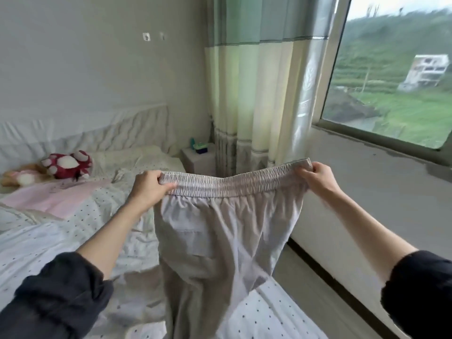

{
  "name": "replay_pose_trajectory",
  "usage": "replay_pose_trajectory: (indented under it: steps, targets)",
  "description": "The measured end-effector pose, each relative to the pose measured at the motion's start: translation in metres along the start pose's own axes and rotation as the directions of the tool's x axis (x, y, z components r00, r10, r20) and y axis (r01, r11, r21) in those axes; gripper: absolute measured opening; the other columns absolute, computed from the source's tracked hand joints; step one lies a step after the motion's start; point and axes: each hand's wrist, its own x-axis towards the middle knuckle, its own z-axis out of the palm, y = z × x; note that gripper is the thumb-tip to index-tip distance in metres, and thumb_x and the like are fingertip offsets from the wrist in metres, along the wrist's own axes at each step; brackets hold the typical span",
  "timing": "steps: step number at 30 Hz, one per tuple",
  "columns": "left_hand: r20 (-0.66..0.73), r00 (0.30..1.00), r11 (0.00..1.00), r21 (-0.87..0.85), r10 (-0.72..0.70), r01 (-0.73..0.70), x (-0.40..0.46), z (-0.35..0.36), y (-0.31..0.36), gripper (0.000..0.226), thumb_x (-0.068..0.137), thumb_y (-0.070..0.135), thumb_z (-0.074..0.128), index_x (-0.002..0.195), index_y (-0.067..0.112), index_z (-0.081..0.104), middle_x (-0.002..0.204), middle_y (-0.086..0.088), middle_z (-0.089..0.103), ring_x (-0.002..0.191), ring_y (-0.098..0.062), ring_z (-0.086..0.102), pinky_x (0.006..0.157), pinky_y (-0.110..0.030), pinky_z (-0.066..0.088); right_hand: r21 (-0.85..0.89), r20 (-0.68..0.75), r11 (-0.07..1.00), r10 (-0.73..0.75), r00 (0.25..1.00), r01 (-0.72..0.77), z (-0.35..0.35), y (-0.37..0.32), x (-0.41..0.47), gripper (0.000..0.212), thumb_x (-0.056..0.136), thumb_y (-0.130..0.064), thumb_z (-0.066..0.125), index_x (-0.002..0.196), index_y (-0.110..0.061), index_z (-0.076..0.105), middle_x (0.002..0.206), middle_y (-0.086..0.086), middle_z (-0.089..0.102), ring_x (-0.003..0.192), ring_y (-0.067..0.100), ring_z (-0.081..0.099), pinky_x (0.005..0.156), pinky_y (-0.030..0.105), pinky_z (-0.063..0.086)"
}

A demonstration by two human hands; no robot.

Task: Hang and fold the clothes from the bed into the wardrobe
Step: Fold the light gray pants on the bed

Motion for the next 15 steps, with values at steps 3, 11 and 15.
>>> replay_pose_trajectory:
  steps: [3, 11, 15]
  targets:
    - [-0.094, 0.993, 0.997, 0.036, 0.074, -0.071, 0.041, 0.034, 0.077, 0.050, 0.081, 0.029, 0.072, 0.054, 0.016, 0.033, 0.068, -0.011, 0.048, 0.074, -0.031, 0.055, 0.061, -0.032, 0.030, -0.005, -0.193, 0.999, -0.044, 0.980, 0.043, -0.060, -0.006, 0.041, 0.010, 0.088, -0.017, 0.057, 0.080, -0.010, 0.055, 0.079, 0.008, 0.054, 0.078, 0.021, 0.048, 0.068, 0.031, 0.036]
    - [-0.162, 0.964, 0.967, -0.109, 0.213, -0.232, 0.107, 0.114, 0.275, 0.034, 0.083, 0.026, 0.071, 0.086, -0.007, 0.062, 0.091, -0.023, 0.065, 0.092, -0.035, 0.059, 0.068, -0.034, 0.034, -0.094, -0.562, 0.995, -0.078, 0.824, 0.031, -0.224, 0.000, 0.106, 0.025, 0.090, -0.017, 0.059, 0.111, -0.004, 0.064, 0.109, 0.017, 0.065, 0.104, 0.032, 0.057, 0.083, 0.031, 0.039]
    - [-0.130, 0.952, 0.927, -0.226, 0.276, -0.300, 0.135, 0.147, 0.364, 0.035, 0.085, 0.027, 0.068, 0.094, -0.006, 0.063, 0.102, -0.025, 0.065, 0.101, -0.038, 0.058, 0.078, -0.038, 0.042, -0.062, -0.695, 0.998, -0.036, 0.718, -0.010, -0.301, 0.013, 0.122, 0.026, 0.092, -0.023, 0.058, 0.112, -0.008, 0.065, 0.113, 0.018, 0.065, 0.106, 0.034, 0.058, 0.085, 0.035, 0.041]
